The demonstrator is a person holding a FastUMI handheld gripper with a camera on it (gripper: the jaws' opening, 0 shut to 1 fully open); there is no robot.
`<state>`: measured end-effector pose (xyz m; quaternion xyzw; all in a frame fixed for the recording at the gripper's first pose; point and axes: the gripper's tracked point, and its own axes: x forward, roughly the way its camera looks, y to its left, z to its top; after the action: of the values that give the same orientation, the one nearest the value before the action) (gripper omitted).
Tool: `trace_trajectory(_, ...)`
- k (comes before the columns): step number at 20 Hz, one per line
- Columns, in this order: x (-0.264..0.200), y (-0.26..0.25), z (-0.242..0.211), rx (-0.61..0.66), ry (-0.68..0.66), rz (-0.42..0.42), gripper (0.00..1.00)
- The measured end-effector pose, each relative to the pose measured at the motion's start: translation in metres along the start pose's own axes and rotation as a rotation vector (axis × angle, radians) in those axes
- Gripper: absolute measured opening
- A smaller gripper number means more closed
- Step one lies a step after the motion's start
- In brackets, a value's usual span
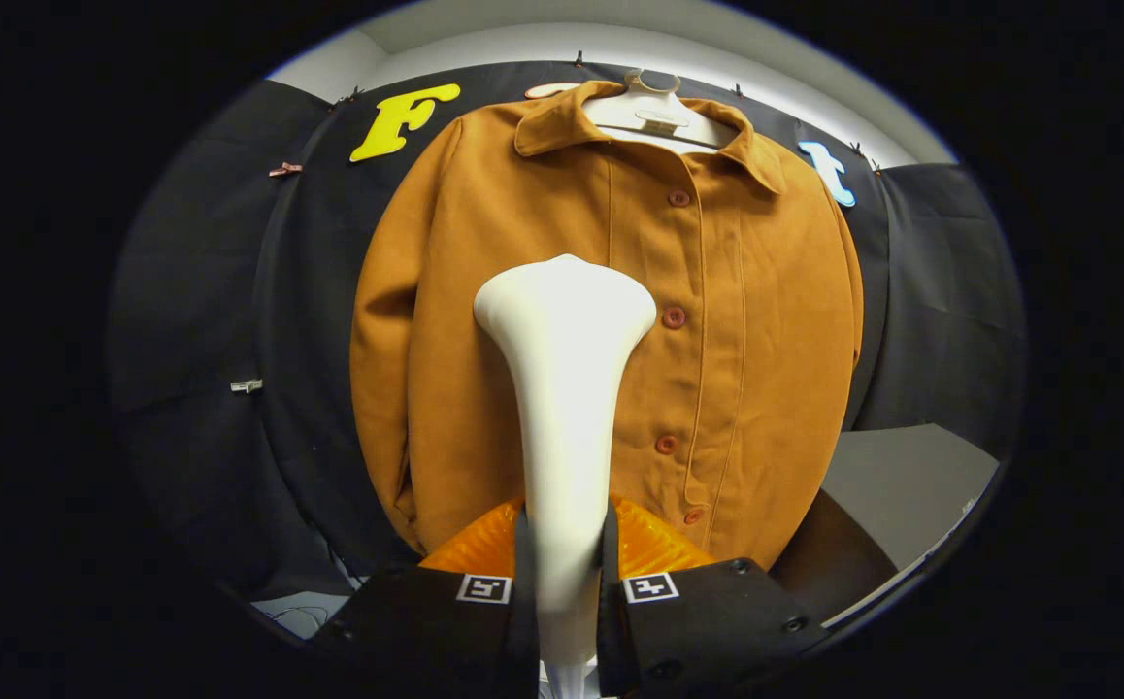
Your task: Iron the clothes twice with a garment steamer, once on the left side and once on the right side.
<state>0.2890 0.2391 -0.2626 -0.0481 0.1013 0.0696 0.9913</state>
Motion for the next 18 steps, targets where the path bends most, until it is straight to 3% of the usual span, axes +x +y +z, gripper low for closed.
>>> trace_trajectory(18, -0.008, 0.016, -0.140, -0.003, 0.170, 0.031, 0.27)
